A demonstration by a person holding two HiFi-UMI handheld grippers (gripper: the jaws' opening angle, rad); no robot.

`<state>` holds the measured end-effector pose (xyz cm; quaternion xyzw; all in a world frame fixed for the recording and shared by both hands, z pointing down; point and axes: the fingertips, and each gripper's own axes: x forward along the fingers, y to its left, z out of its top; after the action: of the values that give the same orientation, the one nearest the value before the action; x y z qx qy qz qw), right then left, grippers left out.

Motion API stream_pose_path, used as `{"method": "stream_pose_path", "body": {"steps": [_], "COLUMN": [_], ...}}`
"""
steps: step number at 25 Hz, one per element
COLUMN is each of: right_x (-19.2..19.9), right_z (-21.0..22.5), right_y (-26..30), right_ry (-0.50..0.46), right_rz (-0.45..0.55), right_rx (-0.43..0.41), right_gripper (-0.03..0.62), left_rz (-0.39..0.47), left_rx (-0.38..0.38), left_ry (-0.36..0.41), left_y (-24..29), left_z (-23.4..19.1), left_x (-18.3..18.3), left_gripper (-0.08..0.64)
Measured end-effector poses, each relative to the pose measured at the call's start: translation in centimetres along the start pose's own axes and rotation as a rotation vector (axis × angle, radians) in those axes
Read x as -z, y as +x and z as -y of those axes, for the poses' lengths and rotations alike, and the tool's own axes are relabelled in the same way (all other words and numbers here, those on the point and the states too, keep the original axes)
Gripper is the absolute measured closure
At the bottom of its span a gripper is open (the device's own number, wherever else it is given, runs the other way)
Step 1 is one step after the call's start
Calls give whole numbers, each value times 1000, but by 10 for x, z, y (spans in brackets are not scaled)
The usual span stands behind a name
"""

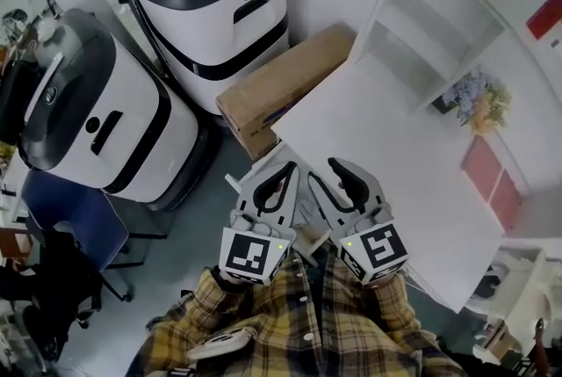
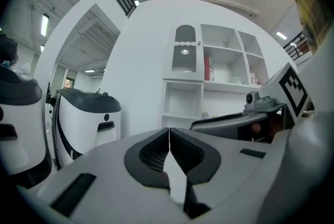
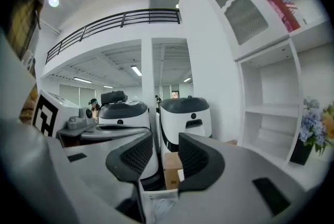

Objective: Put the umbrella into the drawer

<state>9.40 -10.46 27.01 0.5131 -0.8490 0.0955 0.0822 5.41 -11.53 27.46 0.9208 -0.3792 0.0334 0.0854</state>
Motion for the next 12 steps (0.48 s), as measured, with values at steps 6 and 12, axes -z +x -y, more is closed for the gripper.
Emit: {"method": "stream_pose_path", "body": {"steps": [6, 12], "right_x": [-20, -21], "right_z": [14, 20], "right_y": [-30, -50], "right_ry": [55, 98], "right_rz": [75, 93], "right_rx": [31, 44], "right_gripper": [505, 549], "left_rz": [31, 29], "left_rx": [89, 160], "left_ry": [16, 26], "left_y": [9, 13], "left_z": [34, 57], "left_x": [-16, -22], "left_gripper": [537, 537]}}
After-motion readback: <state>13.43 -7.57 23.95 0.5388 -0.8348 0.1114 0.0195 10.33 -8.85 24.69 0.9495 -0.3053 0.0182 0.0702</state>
